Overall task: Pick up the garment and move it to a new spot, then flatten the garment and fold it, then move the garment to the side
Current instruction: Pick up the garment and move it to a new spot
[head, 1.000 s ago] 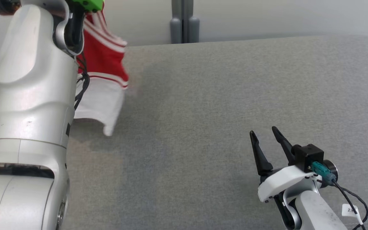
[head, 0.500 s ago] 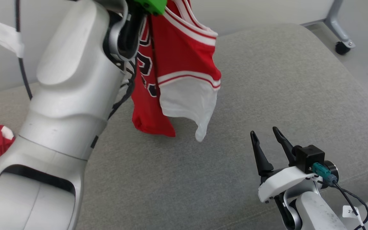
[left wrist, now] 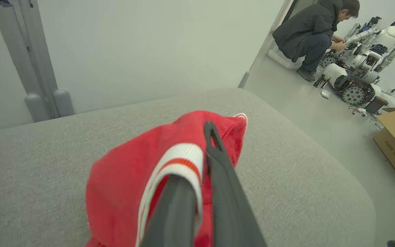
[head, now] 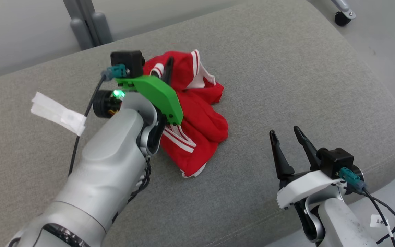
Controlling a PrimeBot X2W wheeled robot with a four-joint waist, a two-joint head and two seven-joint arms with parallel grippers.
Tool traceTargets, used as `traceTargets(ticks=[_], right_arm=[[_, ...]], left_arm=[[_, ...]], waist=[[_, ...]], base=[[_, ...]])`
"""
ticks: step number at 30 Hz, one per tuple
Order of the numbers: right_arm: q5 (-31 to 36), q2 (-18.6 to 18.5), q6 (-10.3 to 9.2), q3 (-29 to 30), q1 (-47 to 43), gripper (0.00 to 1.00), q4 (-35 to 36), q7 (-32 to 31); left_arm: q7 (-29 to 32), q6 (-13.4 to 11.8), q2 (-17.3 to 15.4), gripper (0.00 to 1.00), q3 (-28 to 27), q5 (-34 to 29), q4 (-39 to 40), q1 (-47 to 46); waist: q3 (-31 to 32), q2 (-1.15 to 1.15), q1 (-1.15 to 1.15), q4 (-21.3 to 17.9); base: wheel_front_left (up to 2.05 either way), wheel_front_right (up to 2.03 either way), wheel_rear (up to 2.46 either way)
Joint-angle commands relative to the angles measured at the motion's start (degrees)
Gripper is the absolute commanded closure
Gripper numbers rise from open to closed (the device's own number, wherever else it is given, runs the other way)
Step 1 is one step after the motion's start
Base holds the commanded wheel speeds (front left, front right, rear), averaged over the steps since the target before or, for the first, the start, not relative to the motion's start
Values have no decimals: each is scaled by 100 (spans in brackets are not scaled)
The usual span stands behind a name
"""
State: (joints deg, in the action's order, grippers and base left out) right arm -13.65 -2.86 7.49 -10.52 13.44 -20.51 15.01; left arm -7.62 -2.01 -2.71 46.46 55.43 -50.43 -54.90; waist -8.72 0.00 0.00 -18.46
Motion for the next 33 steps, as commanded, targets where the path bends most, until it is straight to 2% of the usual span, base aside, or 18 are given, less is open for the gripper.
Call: traceTargets(ticks=[1, 8, 12, 14, 20, 24, 28, 33], right_arm=[[-38, -4, 1, -17, 87, 0, 33, 25], [15, -8, 1, 137, 64, 0, 21, 23], [118, -9, 1, 295, -24, 0, 3, 23], [182, -10, 1, 392, -63, 0, 8, 24], [331, -10, 1, 657, -205, 0, 35, 24], [419, -9, 1, 833, -304, 0, 46, 23], [527, -9, 1, 899, -324, 0, 45, 23], [640, -10, 1, 927, -344, 0, 38, 23]], left_arm=[[-6, 25, -33, 0, 81, 114, -71, 161], [-450, 251, -31, 0, 448, 372, 26, 442], [-717, 355, -79, 0, 339, 265, 96, 576], [-760, 367, -235, 0, 180, 129, 226, 677], [-749, 38, -779, 0, -1023, -797, 1542, 1587], [-751, -38, -993, 0, -1922, -1472, 2527, 2493], [-750, -15, -1051, 0, -2598, -2240, 3240, 3288], [-750, 78, -945, 0, -3254, -2885, 3578, 4037]], waist=[[-111, 0, 0, 121], [-36, 0, 0, 592], [137, 0, 0, 895], [234, 0, 0, 1050], [473, 0, 0, 1414], [581, 0, 0, 1602], [652, 0, 0, 1686], [718, 0, 0, 1712]], base=[[0, 0, 0], [0, 0, 0], [0, 0, 0], [0, 0, 0], [0, 0, 0], [0, 0, 0], [0, 0, 0], [0, 0, 0]])
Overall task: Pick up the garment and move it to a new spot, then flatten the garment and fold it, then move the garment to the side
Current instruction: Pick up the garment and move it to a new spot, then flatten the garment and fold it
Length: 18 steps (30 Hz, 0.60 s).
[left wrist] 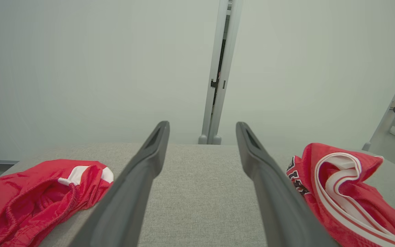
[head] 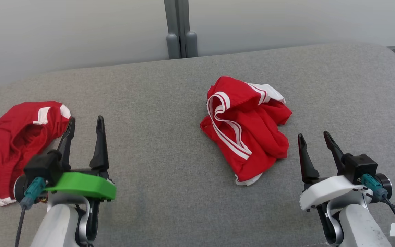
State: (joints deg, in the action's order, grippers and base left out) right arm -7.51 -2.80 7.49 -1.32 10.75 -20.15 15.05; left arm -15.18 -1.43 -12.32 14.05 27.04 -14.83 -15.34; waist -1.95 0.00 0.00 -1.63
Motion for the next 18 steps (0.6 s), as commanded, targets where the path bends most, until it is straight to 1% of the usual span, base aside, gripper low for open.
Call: traceTargets(ticks=[1, 8, 13, 18], right_arm=[[34, -17, 1, 12, -88, 0, -1, 20], [105, -15, 1, 47, -190, 0, -51, 20], [81, -16, 1, 48, -292, 0, -114, 20], [55, -15, 1, 33, -359, 0, -159, 20]], left_arm=[[6, 66, 61, 0, -128, -171, 63, 227], [5, 280, 330, 0, -629, -845, 46, 912], [5, 415, 545, 0, -979, -1015, -218, 1205], [5, 511, 694, 0, -1228, -1104, -337, 1278]], waist=[[59, 0, 0, 28], [142, 0, 0, 2], [173, 0, 0, -24], [181, 0, 0, -26]], base=[[0, 0, 0], [0, 0, 0], [0, 0, 0], [0, 0, 0]])
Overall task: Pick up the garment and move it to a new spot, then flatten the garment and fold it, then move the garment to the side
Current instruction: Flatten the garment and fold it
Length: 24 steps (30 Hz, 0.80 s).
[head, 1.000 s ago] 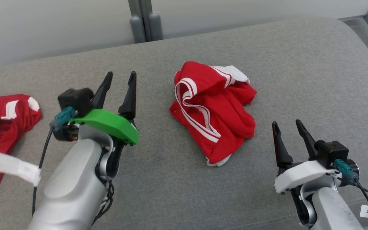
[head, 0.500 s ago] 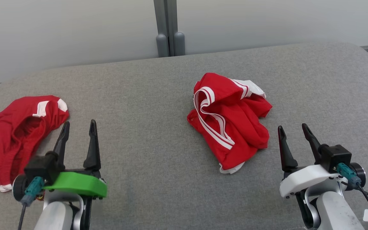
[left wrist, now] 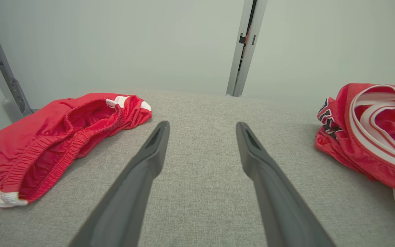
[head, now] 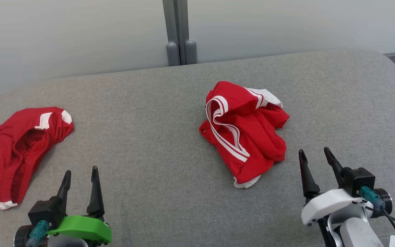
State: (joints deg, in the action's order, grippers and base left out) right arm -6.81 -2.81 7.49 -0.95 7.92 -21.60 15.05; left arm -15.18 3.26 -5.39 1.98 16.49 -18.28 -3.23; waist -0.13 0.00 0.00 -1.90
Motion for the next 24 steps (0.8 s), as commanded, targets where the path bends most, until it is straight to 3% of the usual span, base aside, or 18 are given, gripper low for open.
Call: traceTargets(ticks=[1, 9, 13, 24], right_arm=[[-22, -15, 1, -11, -64, 0, -21, 20], [-101, -14, 1, -125, 15, 0, -54, 20], [-303, -7, 1, -477, 115, 0, -65, -92], [-964, -14, 1, -1385, 718, 0, -733, -1336]], left_arm=[[5, 52, 20, 0, -76, -94, 9, 72], [5, 195, 145, 0, -201, -303, -14, 55], [5, 242, 190, 0, -217, -318, 2, 44], [5, 361, 240, 0, -144, -380, 19, -131]], waist=[[-4, 0, 0, 2], [-26, 0, 0, 70], [-38, 0, 0, 137], [-160, 0, 0, 422]], base=[[0, 0, 0], [0, 0, 0], [0, 0, 0], [0, 0, 0]])
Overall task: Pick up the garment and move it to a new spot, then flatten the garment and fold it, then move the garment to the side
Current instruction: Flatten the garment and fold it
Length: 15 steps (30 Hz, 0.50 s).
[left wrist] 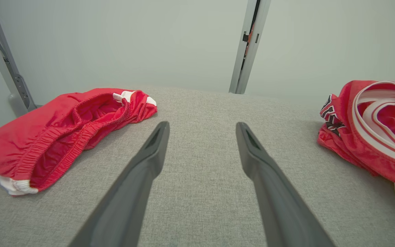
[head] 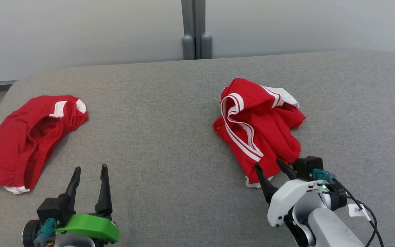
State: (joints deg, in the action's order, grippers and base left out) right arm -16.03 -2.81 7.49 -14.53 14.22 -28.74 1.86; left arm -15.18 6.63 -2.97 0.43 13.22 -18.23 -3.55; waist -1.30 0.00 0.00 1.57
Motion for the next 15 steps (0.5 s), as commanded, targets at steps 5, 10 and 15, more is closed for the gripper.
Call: traceTargets(ticks=[5, 10, 15], right_arm=[[-256, -19, 1, -203, 328, 0, -346, -87], [-513, -15, 2, -405, 627, 0, -714, -68], [-642, -14, 2, -720, 907, 0, -975, -31]], left_arm=[[5, 46, 2, 0, 45, -98, 61, -158], [5, 58, 4, 0, 31, -125, 75, -206], [5, 71, 5, 0, 70, -53, 57, -260]], waist=[[-114, 0, 0, 213], [-187, 0, 0, 312], [-235, 0, 0, 393]], base=[[0, 0, 0], [0, 0, 0], [0, 0, 0]])
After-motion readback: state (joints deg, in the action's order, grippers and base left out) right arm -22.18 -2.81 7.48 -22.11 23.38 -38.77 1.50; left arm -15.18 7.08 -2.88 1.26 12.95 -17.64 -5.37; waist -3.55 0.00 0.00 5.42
